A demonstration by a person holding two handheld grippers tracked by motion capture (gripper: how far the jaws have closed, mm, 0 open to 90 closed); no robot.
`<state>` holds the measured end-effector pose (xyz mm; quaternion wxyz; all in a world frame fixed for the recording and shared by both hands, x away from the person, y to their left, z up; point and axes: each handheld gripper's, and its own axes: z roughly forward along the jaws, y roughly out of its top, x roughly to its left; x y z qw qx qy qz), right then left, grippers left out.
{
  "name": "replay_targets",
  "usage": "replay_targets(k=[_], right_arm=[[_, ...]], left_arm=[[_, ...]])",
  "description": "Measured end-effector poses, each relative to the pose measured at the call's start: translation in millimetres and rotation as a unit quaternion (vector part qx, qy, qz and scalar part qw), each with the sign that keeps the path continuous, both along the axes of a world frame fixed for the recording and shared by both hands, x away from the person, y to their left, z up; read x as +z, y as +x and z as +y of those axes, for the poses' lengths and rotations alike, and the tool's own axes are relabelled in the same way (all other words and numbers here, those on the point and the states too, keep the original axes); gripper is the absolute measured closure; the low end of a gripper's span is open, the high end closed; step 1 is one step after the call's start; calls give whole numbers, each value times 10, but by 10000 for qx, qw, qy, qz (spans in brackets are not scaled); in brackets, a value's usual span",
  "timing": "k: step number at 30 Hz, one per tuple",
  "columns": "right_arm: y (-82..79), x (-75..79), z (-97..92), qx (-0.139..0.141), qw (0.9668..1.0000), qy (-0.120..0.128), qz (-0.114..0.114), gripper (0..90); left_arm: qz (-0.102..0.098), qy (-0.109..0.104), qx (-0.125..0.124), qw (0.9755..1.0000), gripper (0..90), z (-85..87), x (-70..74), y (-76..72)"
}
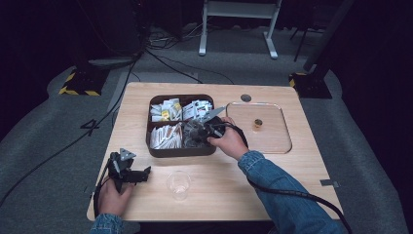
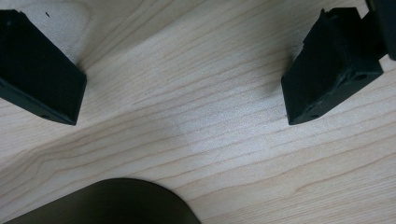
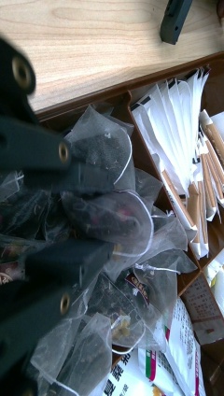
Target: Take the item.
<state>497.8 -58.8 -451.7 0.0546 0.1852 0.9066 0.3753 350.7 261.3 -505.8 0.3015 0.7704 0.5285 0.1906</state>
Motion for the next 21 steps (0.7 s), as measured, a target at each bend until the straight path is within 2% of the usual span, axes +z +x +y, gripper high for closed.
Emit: replay_targets(k=[1,2,3,10,14,15,16,17,19,20,21], right_arm=[[0,1,0,-16,10000,5,-3,727],[2,4,-6,-68,9999,116,30,782],[3,8,-14,-70,9998,165,47,788],[7,35,-73,-138,9991,394,60,799],[7,117,-143,-161,9981,593,46,799],[0,169,-182,-144,9972,735,46,799],[0,169,-182,-144,9972,735,46,799],[-13,225,-219,-119,9960,878,56,799],[-26,280,-254,-76,9946,1028,69,799],[-26,280,-254,-76,9946,1028,69,799],[-47,336,-290,-39,9933,1156,72,799]], left_arm=[[-1,0,0,10000,4,0,0,0],[0,1,0,10000,4,0,0,0],[-1,-1,1,10000,4,0,0,0],[0,1,-1,10000,4,0,0,0],[-1,1,1,10000,4,0,0,0],[-1,1,0,10000,4,0,0,0],[-1,1,0,10000,4,0,0,0],[-1,-1,0,10000,4,0,0,0],[0,1,0,10000,4,0,0,0],[0,1,0,10000,4,0,0,0],[0,2,-1,10000,4,0,0,0]])
